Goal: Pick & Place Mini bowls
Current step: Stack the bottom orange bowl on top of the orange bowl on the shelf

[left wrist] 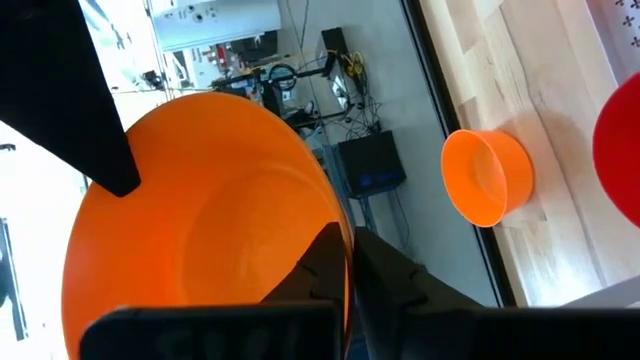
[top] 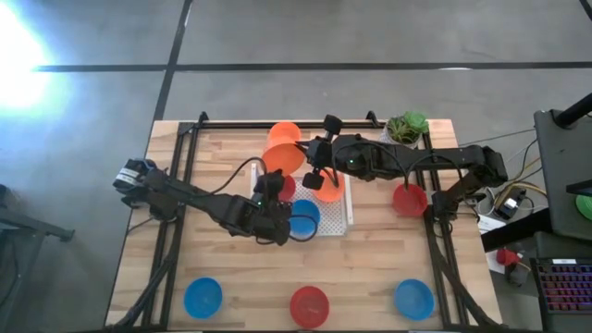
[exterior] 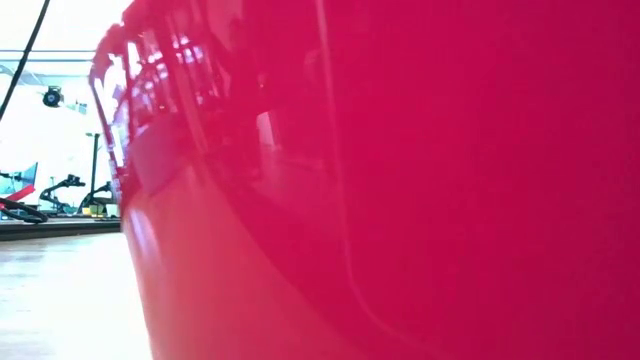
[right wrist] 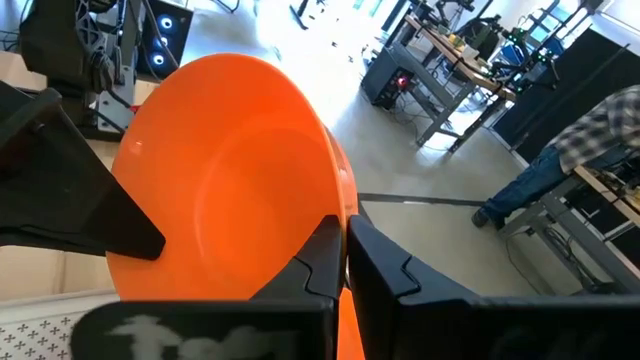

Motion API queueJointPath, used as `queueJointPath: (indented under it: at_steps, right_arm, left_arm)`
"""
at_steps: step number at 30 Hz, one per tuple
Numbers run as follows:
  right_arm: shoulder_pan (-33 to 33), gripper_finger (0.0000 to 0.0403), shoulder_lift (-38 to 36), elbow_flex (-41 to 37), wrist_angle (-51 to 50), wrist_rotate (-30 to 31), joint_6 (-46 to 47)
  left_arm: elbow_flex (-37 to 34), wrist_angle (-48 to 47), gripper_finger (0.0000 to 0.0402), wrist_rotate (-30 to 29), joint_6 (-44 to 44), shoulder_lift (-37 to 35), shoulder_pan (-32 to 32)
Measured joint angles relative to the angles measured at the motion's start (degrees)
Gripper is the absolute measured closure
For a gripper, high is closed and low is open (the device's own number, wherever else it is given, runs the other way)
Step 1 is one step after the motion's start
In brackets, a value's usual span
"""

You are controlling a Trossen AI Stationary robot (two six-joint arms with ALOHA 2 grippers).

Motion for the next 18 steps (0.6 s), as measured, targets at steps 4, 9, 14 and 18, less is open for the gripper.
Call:
queueJointPath:
  at_steps: [4, 9, 14, 18]
  right_arm:
    - [0.0, 0.0394, 0.0, 0.0, -0.04, -0.02, -0.22]
    - [0.0, 0.0394, 0.0, 0.0, -0.19, -0.05, -0.24]
    - [0.0, 0.0394, 0.04, 0.0, -0.17, -0.08, -0.24]
    - [0.0, 0.0394, 0.04, 0.0, -0.17, -0.09, -0.24]
  left_arm:
    - [0.0, -0.04, 0.0388, 0.01, 0.14, 0.0, 0.04]
    - [0.0, -0.07, 0.0388, 0.94, 2.31, -0.02, 0.09]
    - [0.0, -0.07, 0.0387, 1.08, 2.12, -0.07, 0.09]
    - [0.0, -0.05, 0.0387, 1.17, 1.29, -0.07, 0.11]
